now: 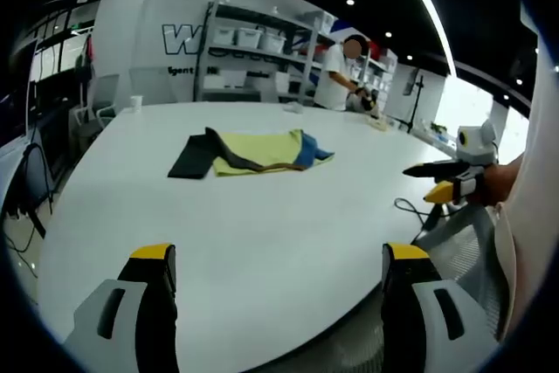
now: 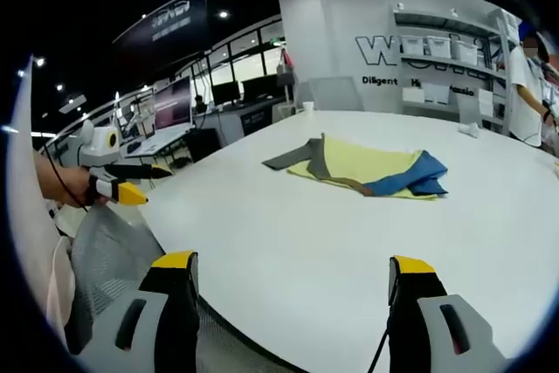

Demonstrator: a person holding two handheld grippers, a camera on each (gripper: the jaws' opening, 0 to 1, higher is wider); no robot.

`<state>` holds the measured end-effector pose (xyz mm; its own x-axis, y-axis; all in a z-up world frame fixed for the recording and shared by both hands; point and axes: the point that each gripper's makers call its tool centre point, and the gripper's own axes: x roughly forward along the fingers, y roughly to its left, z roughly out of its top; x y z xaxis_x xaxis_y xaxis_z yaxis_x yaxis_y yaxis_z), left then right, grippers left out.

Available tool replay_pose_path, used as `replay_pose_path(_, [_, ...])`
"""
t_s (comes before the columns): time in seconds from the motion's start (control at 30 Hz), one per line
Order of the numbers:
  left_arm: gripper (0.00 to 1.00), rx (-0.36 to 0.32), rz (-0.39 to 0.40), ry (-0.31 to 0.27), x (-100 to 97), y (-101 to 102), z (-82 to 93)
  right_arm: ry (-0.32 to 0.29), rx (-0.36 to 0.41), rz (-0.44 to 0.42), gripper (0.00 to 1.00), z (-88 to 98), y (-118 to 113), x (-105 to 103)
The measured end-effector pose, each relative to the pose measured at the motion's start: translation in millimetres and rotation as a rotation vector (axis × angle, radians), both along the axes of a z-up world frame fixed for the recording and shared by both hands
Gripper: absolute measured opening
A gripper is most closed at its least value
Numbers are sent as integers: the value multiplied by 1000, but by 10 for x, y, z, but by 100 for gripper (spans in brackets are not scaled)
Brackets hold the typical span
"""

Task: Fold the garment on the visible template until the final outline fits inside the template.

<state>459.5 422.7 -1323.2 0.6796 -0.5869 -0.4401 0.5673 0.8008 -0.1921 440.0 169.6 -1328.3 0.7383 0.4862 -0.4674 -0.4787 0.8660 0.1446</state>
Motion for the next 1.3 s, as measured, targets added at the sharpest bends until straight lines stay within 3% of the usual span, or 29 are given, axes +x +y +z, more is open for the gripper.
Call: replay_pose_path(1.3, [95,5,0,16,9,5,-24,-4,6,-14,86,1,-20,22])
